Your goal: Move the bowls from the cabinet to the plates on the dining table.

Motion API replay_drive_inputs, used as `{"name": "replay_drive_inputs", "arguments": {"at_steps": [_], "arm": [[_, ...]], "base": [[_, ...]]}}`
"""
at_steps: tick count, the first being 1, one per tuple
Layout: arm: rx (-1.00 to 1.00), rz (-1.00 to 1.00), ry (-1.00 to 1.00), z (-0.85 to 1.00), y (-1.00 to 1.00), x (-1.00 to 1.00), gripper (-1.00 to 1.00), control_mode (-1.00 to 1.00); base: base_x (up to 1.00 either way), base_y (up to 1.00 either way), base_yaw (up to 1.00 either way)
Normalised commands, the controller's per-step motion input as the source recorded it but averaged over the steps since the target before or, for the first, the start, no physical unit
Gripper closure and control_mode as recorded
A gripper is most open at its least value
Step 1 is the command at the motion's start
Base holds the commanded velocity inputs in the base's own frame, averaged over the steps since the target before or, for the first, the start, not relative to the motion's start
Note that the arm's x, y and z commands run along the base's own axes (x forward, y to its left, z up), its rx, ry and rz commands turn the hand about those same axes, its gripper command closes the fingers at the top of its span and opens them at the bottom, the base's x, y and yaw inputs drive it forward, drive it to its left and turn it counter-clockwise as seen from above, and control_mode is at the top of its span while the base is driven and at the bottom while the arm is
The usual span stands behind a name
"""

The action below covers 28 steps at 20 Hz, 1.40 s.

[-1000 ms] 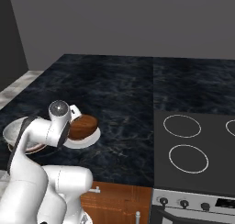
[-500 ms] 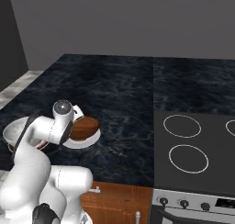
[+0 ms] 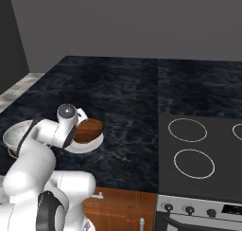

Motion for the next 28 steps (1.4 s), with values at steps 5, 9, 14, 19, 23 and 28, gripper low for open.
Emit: {"name": "replay_drive_inputs", "arguments": {"at_steps": [5,9,14,19,23,28], "arm": [[0.0,0.0,-0.04,-0.22,0.01,0.13,1.0,-1.0],[0.0,0.0,-0.01,-0.21,0.01,0.05,1.0,-1.0],[0.0,0.0,-0.01,-0.24,0.02,0.0,1.0,-1.0],[0.0,0.0,0.0,-0.11,0.0,0.0,1.0,-1.0],[0.0,0.0,0.0,0.0,0.0,0.0,-1.0,-1.0],[0.0,0.0,0.0,0.0,0.0,0.0,-1.0,-1.0]], "base": [[0.0,0.0,0.0],[0.0,0.0,0.0],[0.0,0.0,0.0],[0.0,0.0,0.0],[0.0,0.0,0.0],[0.0,0.0,0.0]]}}
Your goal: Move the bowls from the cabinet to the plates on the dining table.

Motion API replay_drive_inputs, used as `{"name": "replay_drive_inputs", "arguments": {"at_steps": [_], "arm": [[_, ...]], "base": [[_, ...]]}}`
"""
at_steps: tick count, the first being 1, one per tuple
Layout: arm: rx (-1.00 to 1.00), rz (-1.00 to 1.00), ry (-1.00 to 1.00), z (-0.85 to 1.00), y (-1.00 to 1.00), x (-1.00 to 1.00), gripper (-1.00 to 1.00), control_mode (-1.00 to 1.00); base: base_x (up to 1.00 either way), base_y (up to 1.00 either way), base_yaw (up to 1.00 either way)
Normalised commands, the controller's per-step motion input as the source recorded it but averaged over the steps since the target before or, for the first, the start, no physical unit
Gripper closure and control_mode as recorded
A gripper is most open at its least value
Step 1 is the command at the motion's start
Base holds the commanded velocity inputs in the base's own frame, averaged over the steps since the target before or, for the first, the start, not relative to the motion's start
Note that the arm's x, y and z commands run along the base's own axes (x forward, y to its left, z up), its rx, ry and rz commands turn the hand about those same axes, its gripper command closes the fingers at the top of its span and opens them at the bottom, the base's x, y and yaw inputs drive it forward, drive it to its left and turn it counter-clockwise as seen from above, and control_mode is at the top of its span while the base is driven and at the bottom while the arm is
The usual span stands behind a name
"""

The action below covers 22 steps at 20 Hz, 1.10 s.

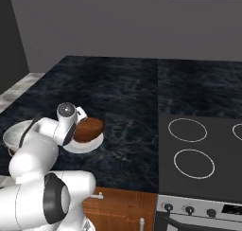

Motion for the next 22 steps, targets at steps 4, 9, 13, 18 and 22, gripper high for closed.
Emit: {"name": "replay_drive_inputs", "arguments": {"at_steps": [4,9,13,18,22], "arm": [[0.0,0.0,0.0,0.0,0.0,0.0,-1.0,-1.0],[0.0,0.0,0.0,0.0,0.0,0.0,-1.0,-1.0],[0.0,0.0,-0.01,0.08,0.0,-0.05,-1.0,-1.0],[0.04,0.0,-0.09,0.24,0.0,-0.3,-1.0,-1.0],[0.07,0.0,-0.1,0.22,0.0,-0.38,-1.0,-1.0]], "base": [[0.0,0.0,0.0],[0.0,0.0,0.0],[0.0,0.0,0.0],[0.0,0.0,0.0],[0.0,0.0,0.0]]}}
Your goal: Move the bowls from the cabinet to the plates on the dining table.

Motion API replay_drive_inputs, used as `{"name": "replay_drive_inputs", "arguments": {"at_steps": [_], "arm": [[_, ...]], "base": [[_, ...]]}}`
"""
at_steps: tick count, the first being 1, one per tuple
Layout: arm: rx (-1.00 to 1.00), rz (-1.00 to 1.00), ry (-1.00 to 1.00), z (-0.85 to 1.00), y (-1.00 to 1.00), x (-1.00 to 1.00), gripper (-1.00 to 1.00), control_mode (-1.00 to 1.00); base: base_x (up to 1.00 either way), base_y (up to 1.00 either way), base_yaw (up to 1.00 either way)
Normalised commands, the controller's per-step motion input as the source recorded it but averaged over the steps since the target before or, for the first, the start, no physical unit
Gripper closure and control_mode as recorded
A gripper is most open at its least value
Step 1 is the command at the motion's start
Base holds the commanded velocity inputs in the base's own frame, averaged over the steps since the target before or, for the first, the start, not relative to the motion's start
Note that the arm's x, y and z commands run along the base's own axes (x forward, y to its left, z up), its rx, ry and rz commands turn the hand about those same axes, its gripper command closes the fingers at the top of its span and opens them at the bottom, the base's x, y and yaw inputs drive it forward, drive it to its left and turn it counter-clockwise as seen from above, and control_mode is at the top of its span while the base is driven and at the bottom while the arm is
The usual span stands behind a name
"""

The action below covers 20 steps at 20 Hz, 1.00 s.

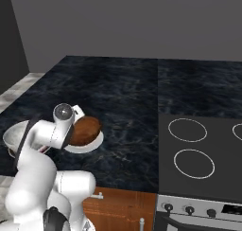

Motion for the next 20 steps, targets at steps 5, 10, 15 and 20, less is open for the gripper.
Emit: {"name": "replay_drive_inputs", "arguments": {"at_steps": [5,10,15,20], "arm": [[0.05,0.0,-0.08,0.16,0.0,-0.36,-1.0,-1.0],[0.0,0.0,-0.02,0.12,0.0,-0.26,-1.0,-1.0],[0.0,-0.03,0.0,0.0,-0.17,-0.28,-1.0,-1.0],[0.0,-0.11,0.0,0.01,-0.37,-0.2,-1.0,-1.0]], "base": [[0.0,0.0,0.0],[0.0,0.0,0.0],[0.0,0.0,0.0],[0.0,0.0,0.0]]}}
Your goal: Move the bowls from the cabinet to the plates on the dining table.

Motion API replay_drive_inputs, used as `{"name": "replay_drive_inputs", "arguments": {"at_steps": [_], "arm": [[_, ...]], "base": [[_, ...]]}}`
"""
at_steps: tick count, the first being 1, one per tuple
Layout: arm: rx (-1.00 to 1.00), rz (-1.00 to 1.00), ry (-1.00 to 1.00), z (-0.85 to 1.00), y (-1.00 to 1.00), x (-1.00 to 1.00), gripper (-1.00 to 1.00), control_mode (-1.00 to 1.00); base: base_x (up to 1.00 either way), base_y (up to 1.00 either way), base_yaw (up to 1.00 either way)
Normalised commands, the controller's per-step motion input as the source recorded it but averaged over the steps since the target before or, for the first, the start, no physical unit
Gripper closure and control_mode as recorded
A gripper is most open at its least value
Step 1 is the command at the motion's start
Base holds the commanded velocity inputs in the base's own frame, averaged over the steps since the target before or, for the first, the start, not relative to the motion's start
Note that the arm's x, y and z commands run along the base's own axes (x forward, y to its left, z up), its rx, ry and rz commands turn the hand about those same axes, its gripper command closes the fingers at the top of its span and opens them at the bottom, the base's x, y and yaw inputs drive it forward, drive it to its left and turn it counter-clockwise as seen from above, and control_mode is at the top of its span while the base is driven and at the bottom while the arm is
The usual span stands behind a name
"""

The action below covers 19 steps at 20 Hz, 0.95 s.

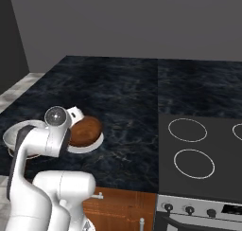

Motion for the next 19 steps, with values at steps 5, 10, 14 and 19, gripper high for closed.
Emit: {"name": "replay_drive_inputs", "arguments": {"at_steps": [5,10,14,19], "arm": [[0.0,-0.17,0.0,0.17,-0.24,-0.01,-1.0,-1.0],[0.01,-0.2,0.0,0.15,-0.22,-0.17,-1.0,-1.0],[0.02,-0.16,0.0,0.07,-0.31,-0.38,-1.0,-1.0],[0.06,-0.11,0.0,0.06,-0.3,-0.6,-1.0,-1.0]], "base": [[0.0,0.0,0.0],[0.0,0.0,0.0],[0.0,0.0,0.0],[0.0,0.0,0.0]]}}
